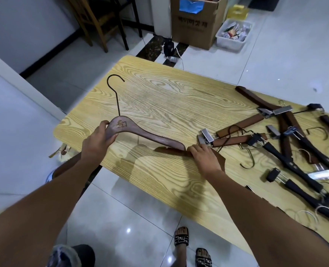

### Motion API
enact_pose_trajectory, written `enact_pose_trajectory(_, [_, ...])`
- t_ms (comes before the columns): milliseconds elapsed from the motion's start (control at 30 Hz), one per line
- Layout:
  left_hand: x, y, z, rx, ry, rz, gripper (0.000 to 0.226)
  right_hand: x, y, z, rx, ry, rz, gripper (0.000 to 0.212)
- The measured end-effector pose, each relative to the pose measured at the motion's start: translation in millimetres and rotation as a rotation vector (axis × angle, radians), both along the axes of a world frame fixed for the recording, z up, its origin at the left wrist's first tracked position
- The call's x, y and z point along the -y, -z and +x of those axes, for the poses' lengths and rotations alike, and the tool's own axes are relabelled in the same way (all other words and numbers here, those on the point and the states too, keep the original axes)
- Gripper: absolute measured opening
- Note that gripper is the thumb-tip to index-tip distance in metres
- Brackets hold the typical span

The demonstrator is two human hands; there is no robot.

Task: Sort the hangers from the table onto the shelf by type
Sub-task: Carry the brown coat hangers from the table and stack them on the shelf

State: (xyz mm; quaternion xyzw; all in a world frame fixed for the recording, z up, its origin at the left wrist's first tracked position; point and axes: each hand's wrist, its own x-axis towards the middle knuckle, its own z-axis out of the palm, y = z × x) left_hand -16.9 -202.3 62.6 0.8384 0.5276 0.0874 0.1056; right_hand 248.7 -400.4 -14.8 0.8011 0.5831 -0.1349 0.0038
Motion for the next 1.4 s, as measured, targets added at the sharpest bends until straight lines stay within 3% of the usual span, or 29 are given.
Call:
enact_pose_trajectory(100, [6, -1, 10, 0.004, 0.033, 0.000, 0.046, 21, 7, 6, 0.106, 0.157, -0.024, 0.063])
enact_pose_trajectory(200, [11, -1, 21, 0.012, 0.048, 0.016, 0.045, 43, 12, 2, 0.153, 0.404, 0.019, 0.050])
enact_pose_trajectory(333, [16, 0, 34, 0.033, 0.075, 0.008, 0.045, 60, 14, -5, 0.039, 0.697, 0.006, 0.043])
enact_pose_trajectory(467, [21, 0, 46, 0.035, 0.100, 0.004, 0.045, 71, 19, -15, -0.035, 0.818, -0.139, 0.038])
enact_pose_trajectory(567, [25, -3, 52, 0.026, 0.105, 0.007, 0.044, 78, 23, -10, 0.040, 0.772, -0.116, 0.022])
enact_pose_trajectory(700, [28, -9, 54, 0.012, 0.100, 0.020, 0.045, 77, 21, 1, 0.069, 0.668, -0.067, 0.026])
enact_pose_trajectory(967, [28, -32, 48, 0.000, 0.051, 0.059, 0.045, 64, -14, 18, -0.047, 0.706, -0.013, 0.023])
enact_pose_trajectory(1133, [28, -57, 48, 0.013, 0.044, 0.105, 0.044, 52, -56, 35, -0.045, 0.622, 0.092, 0.036])
enact_pose_trajectory(1400, [30, -122, 47, 0.099, 0.009, 0.187, 0.041, 29, -134, 67, 0.065, 0.493, 0.221, 0.030])
